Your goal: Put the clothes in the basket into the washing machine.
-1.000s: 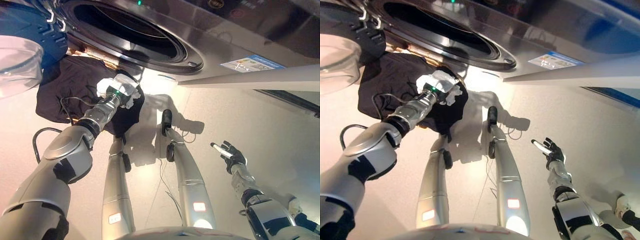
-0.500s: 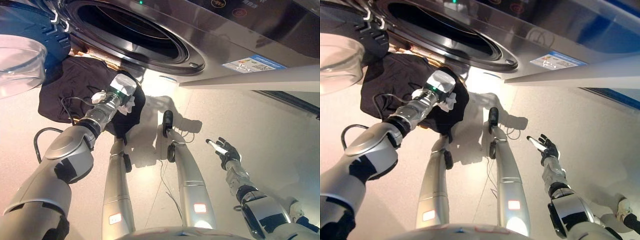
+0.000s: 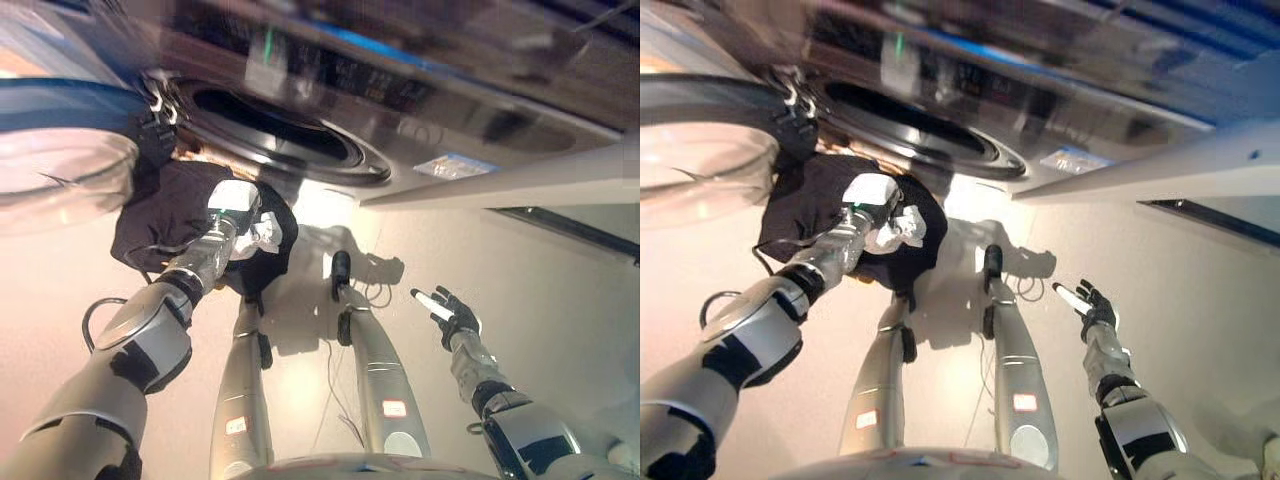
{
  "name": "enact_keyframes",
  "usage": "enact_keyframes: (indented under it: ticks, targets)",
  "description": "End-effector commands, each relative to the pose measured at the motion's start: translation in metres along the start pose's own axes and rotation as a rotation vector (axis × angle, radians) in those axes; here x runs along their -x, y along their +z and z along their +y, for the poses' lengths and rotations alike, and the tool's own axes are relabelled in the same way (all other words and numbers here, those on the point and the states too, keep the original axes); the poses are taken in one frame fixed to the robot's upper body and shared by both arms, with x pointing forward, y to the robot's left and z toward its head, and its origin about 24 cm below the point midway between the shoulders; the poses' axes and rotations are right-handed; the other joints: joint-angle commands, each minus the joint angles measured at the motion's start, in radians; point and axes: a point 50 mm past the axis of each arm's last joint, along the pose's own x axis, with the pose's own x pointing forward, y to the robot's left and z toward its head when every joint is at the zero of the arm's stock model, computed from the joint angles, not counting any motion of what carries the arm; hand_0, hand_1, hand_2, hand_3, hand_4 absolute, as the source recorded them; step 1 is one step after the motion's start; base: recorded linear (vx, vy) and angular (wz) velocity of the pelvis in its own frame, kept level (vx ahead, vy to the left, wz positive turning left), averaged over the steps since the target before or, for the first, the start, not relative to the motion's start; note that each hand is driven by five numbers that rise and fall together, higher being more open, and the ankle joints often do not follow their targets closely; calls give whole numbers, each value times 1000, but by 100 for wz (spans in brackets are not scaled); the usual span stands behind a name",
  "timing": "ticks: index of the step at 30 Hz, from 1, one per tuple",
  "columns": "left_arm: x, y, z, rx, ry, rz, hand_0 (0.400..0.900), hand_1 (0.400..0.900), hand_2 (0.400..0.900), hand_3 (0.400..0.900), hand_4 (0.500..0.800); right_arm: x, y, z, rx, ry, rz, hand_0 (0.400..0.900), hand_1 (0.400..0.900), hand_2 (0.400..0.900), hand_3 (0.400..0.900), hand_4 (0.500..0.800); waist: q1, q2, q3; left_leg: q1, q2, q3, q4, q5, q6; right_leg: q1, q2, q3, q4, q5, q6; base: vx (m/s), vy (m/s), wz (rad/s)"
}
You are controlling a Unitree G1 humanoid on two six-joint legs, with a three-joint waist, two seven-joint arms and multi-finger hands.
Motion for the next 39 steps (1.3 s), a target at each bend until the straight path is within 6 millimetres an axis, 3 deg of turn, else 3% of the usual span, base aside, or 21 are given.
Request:
enact_keyframes:
  ticks: [1,2,3,4,5,7,8,9,11,12,13,14,17,20,22,24,26,27,31,35,39]
  targets:
    - [-9,4,27,326,149,42,400,400,400,400,500,8,-19,-32,46,-90,48,900,900,900,900,800,-19,1,-16,28,-49,-4,-7,-41,6,145,51,-29,-184,88,57,75,-38,-5]
    - [-7,6,20,564,143,76,400,400,400,400,500,8,-21,-34,40,-95,60,900,900,900,900,800,-11,-4,-14,83,-51,-2,-36,-28,5,198,54,-30,-208,94,58,50,-35,-4]
    - [-7,6,20,564,143,76,400,400,400,400,500,8,-21,-34,40,-95,60,900,900,900,900,800,-11,-4,-12,85,-51,-2,-37,-28,5,200,55,-30,-208,94,58,63,-41,-7]
    - [0,3,2,919,148,178,400,400,400,400,500,9,-22,-32,30,-98,71,900,900,900,900,800,-5,-8,-10,134,-51,-1,-63,-19,4,248,60,-25,-230,96,57,35,-16,-4]
    - [0,3,2,919,148,178,400,400,400,400,500,9,-22,-32,30,-98,70,900,900,900,900,800,-5,-9,-8,137,-51,-1,-64,-19,4,250,60,-25,-231,96,57,56,-35,-2]
    - [1,22,-7,1330,162,218,400,400,400,400,500,6,-19,-27,-4,-109,79,900,900,900,900,800,5,-9,-3,199,-52,-2,-93,-14,4,309,65,-28,-250,93,54,50,-42,1]
    - [-1,28,-8,1438,170,241,400,400,400,400,500,4,-15,-24,-12,-111,78,900,900,900,900,800,6,-10,-1,209,-51,0,-94,-14,4,318,66,-28,-249,91,53,33,-28,-1]
    - [-1,28,-7,1439,170,240,400,400,400,400,500,4,-15,-24,-12,-111,77,900,900,900,900,800,6,-10,1,211,-51,0,-95,-14,4,320,66,-28,-249,91,53,18,-21,-6]
    - [-6,41,-6,1679,185,298,400,400,400,400,500,-3,2,-6,-34,-95,57,900,900,900,900,800,10,-15,7,231,-52,4,-95,-20,4,345,69,-24,-258,92,50,7,-10,-7]
    - [-6,41,-5,1681,186,296,400,400,400,400,500,-3,3,-6,-34,-94,56,900,900,900,900,800,10,-15,9,231,-52,4,-94,-21,4,346,69,-24,-258,92,50,-21,3,-11]
    - [-14,61,10,1789,206,273,400,400,400,400,500,-9,21,15,-43,-76,24,900,900,900,900,800,10,-17,12,227,-50,9,-87,-23,5,343,71,-20,-260,95,48,-20,2,-8]
    - [-14,62,11,1789,207,272,400,400,400,400,500,-9,22,15,-43,-75,23,900,900,900,900,800,10,-17,13,226,-51,9,-87,-23,5,343,71,-20,-260,95,48,-44,4,-11]
    - [-25,76,40,1887,270,277,400,400,400,400,500,-13,45,35,-70,-91,-15,900,900,900,900,800,0,-24,9,207,-44,19,-83,-25,7,320,79,-11,-261,102,48,-3,1,-14]
    - [-29,76,54,1883,302,269,400,400,400,400,500,-13,49,43,-83,-91,-27,900,900,900,900,800,-10,-32,6,193,-38,28,-84,-23,7,302,84,-2,-263,108,48,-4,1,-23]
    - [-33,69,77,1900,376,273,400,400,400,400,500,-11,51,53,-109,-93,-34,900,900,900,900,800,-30,-58,2,168,-25,41,-80,-22,7,274,94,12,-267,116,48,14,-14,-33]
    - [-35,67,88,1894,416,264,400,400,400,400,500,-11,50,54,-116,-98,-36,900,900,900,900,800,-37,-68,-2,156,-22,46,-78,-24,8,260,98,19,-267,120,48,25,-10,-29]
    - [-36,60,105,1921,474,259,400,400,400,400,500,-9,43,55,-121,-102,-30,900,900,900,900,800,-54,-88,-8,133,-13,55,-74,-26,9,237,105,29,-266,125,49,53,-11,-43]
    - [-37,52,123,1948,542,238,400,400,400,400,500,-7,31,50,-123,-110,-13,900,900,900,900,800,-71,-105,-14,120,-5,60,-73,-28,10,222,111,37,-269,131,51,75,-12,-47]
    - [-35,38,149,2014,646,185,400,400,400,400,500,5,-16,24,-97,-135,63,900,900,900,900,800,-110,-133,-36,99,5,71,-67,-37,13,197,125,61,-275,140,55,74,-14,-28]
    - [-32,31,157,2171,712,142,400,400,400,400,500,12,-34,5,-85,-154,81,900,900,900,900,800,-129,-138,-59,95,8,68,-71,-44,13,185,128,66,-276,134,55,85,0,-8]
    - [-32,35,157,2242,722,105,400,400,400,400,500,13,-36,2,-73,-143,75,900,900,900,900,800,-135,-133,-74,96,8,60,-82,-46,12,178,127,63,-279,130,54,63,-9,5]
